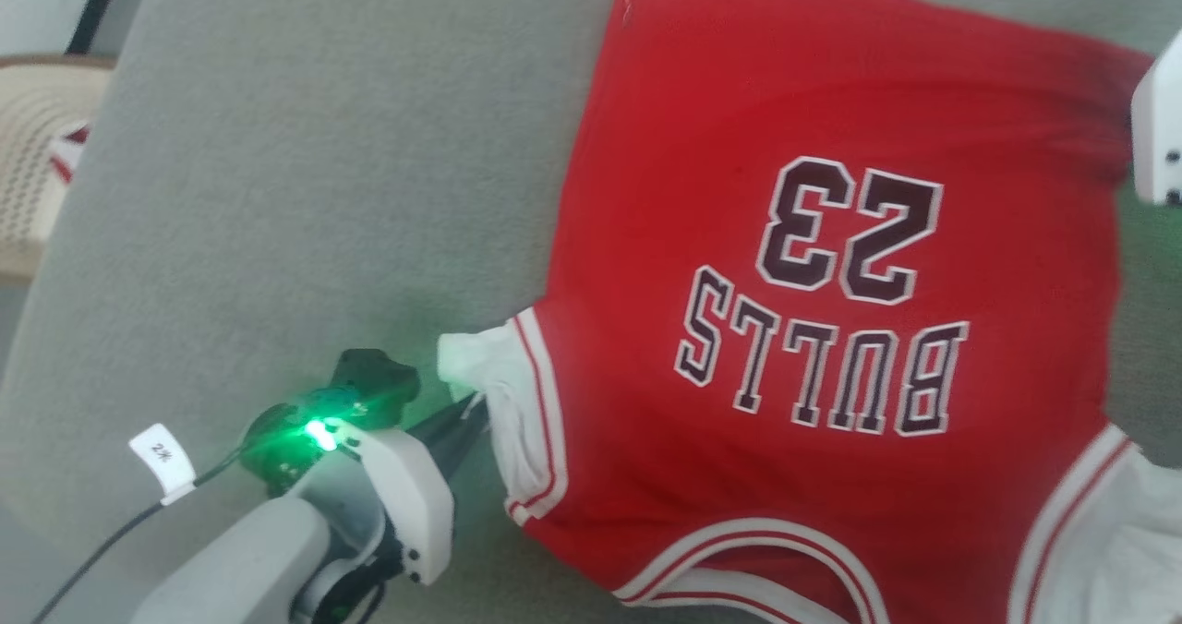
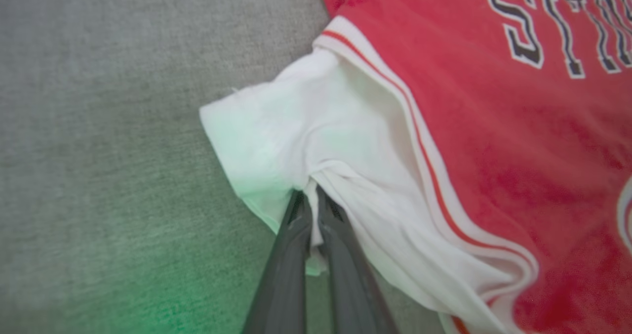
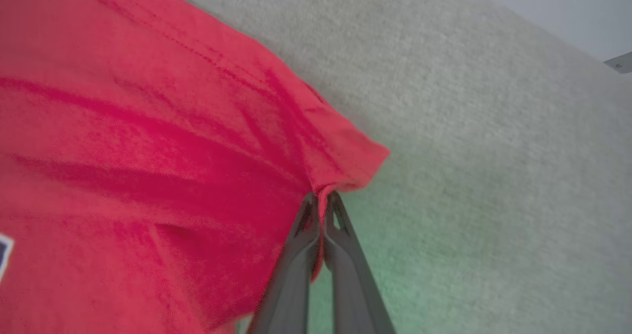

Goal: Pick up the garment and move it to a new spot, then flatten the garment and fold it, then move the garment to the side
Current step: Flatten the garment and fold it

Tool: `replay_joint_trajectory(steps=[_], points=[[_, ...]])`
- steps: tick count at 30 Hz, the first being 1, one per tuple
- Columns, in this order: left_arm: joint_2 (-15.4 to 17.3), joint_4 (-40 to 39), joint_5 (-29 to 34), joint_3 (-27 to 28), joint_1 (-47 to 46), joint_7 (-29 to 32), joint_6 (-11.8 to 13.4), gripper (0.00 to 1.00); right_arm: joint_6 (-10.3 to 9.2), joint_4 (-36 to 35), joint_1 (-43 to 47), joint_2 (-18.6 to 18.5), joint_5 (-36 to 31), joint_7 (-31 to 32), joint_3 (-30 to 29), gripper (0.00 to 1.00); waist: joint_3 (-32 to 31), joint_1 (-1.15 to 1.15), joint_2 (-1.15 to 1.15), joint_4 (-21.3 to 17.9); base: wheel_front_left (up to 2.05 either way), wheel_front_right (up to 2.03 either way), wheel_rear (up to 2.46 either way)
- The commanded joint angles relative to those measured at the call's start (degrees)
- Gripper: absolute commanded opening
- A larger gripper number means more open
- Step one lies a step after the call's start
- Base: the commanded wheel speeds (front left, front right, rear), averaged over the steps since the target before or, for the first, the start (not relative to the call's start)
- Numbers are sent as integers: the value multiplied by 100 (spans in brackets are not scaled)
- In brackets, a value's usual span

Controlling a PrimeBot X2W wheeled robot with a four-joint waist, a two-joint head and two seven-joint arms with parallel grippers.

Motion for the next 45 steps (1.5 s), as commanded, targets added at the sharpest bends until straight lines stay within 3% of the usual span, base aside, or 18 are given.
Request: replay_joint_trajectory(steps=[1,7,11,17,25,30,31,32,33,34,40,45], points=[[125,158,4,62,52,68,151,0,-12,-275,259,-144,202,39,161,0,-206,0,0,-263,0,0,0],[327,-3,-56,112,167,141,217,0,-11,-1713,1332,-713,1061,5,430,0,-471,0,0,-667,0,0,0],[451,-128,-106,129,275,194,262,0,-11,-2475,2265,-953,1498,-137,150,0,-618,0,0,-896,0,0,0],[588,-248,-154,158,337,263,314,0,-11,-3213,3525,-1055,1617,-296,-461,0,-725,0,0,-1104,0,0,0],[671,-343,-200,181,337,320,339,0,-11,-3936,5230,-451,1291,-253,-1554,0,-719,0,0,-1298,0,0,0],[667,-305,-225,166,325,312,311,0,-11,-3789,5623,13,919,-378,-1712,0,-686,0,0,-1362,0,0,0],[672,-288,-229,162,331,305,303,0,-11,-3705,5635,75,844,-399,-1683,3,-683,0,0,-1377,0,0,0],[676,-276,-236,164,340,296,300,0,-11,-3625,5625,138,772,-425,-1642,24,-679,0,0,-1396,0,0,0],[675,-265,-242,164,346,288,294,0,-11,-3564,5602,181,732,-447,-1613,56,-676,0,0,-1406,0,0,0],[679,-250,-251,163,352,278,291,0,-11,-3525,5574,208,705,-462,-1585,100,-674,0,0,-1416,0,0,0],[692,-233,-243,151,373,257,277,0,-15,-3888,5381,40,747,-495,-1622,100,-656,0,0,-1437,0,0,0],[636,-246,-232,105,298,253,246,0,-10,-4959,5066,-107,718,-520,-1931,100,-622,0,0,-1319,0,0,0]])
